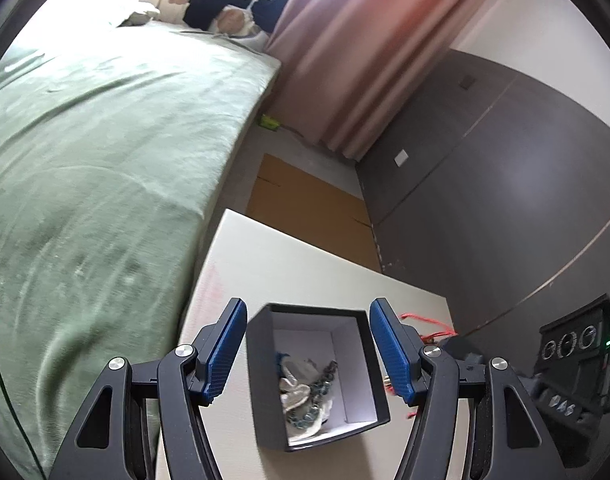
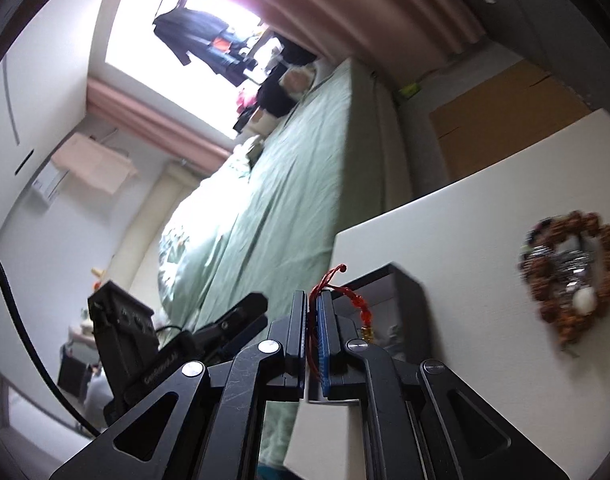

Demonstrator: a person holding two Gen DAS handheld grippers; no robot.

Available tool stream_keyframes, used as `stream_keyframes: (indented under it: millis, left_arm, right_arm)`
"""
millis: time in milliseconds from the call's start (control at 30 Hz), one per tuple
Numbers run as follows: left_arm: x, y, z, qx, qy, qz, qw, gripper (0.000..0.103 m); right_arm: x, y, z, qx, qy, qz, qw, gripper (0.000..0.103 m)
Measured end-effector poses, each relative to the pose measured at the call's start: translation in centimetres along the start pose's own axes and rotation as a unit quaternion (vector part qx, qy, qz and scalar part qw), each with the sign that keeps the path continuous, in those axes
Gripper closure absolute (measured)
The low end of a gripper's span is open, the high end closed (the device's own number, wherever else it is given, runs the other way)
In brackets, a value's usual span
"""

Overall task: Organize jewelry
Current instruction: 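Carry the silver ring to the box with the left gripper while the right grasps the red string, then open the left gripper over the box while the right gripper releases the red string, then move both grippers toward the brown wooden-bead bracelet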

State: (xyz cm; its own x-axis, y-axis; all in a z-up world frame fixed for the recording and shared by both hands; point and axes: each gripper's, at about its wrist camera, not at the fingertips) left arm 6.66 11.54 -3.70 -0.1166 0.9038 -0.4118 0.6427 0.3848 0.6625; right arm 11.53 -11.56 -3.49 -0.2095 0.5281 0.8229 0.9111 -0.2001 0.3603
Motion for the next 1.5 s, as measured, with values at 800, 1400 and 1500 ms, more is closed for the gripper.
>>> stream_keyframes:
  millis: [800,1400,1500]
  left_arm:
    - [-5.6,-2.5,0.9,0.022,-0.019,0.074,0.9969,0.038]
    - [-16.8,-3.4,6.3,0.100,-0.055,0.169,0.9790,0.047]
    - [-18.9,-3.7,8.3,0.131,-0.051,0.184,0.9729,0.052]
  right_arm:
    - [-5.2,1.7,-8.6,-0.074,-0.094,0.056,0.991,0.027]
    - [-10.8,3.7,-14.6,-0.114,-0.135,0.150,0.973,0.027]
    - [-11.7,4.1,-15.5,-0.111,-0.142,0.172,0.969,0.027]
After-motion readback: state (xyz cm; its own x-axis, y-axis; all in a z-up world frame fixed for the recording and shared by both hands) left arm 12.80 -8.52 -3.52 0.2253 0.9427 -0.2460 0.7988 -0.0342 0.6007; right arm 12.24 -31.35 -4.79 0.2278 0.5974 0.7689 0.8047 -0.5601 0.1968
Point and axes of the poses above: each gripper's, at about its wrist camera, not at the fingertips, and z roughly the way its jaws point, x to its left, y to its top, and after that the axes turned 9 degrees about z, right-handed
